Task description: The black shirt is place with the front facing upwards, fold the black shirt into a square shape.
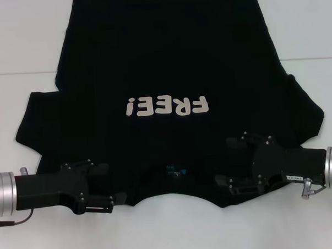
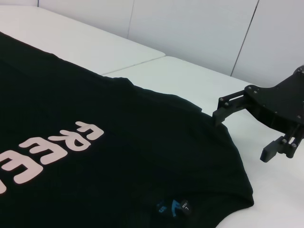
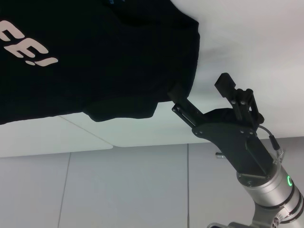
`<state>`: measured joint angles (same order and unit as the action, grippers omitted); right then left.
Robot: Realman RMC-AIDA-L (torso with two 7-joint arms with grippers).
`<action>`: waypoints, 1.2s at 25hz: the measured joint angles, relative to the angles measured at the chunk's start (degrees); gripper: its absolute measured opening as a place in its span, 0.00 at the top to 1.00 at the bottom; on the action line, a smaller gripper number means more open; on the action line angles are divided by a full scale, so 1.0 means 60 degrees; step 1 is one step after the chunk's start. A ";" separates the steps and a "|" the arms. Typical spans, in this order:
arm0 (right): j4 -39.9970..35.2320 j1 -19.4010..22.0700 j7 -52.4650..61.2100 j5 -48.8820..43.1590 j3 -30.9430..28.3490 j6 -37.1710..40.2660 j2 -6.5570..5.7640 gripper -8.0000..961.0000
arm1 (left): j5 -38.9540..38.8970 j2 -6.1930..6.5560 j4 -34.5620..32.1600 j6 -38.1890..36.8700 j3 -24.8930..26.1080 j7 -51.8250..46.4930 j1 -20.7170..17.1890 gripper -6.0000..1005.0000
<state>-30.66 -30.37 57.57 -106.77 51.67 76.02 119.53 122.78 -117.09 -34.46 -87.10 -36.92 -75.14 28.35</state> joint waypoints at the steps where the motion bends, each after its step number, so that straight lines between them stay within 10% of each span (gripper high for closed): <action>1: 0.0001 -0.0004 0.0000 -0.0004 0.0000 0.0000 0.0000 0.02 | 0.0000 0.0000 0.0000 0.0001 0.0000 0.0000 0.0000 0.06; 21: 0.0028 -0.0021 0.0000 -0.0024 0.0030 -0.0014 0.0000 0.02 | -0.0018 0.0003 0.0038 0.0015 0.0008 -0.0318 -0.0041 0.06; 30: 0.0028 -0.0021 0.0000 -0.0023 0.0033 -0.0079 0.0000 0.02 | -0.0028 0.0193 0.0060 0.0068 0.0211 -0.4363 0.0278 0.06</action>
<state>-30.49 -30.50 57.57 -106.91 51.87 75.55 119.53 122.61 -115.93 -34.09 -86.69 -35.65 -101.32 30.02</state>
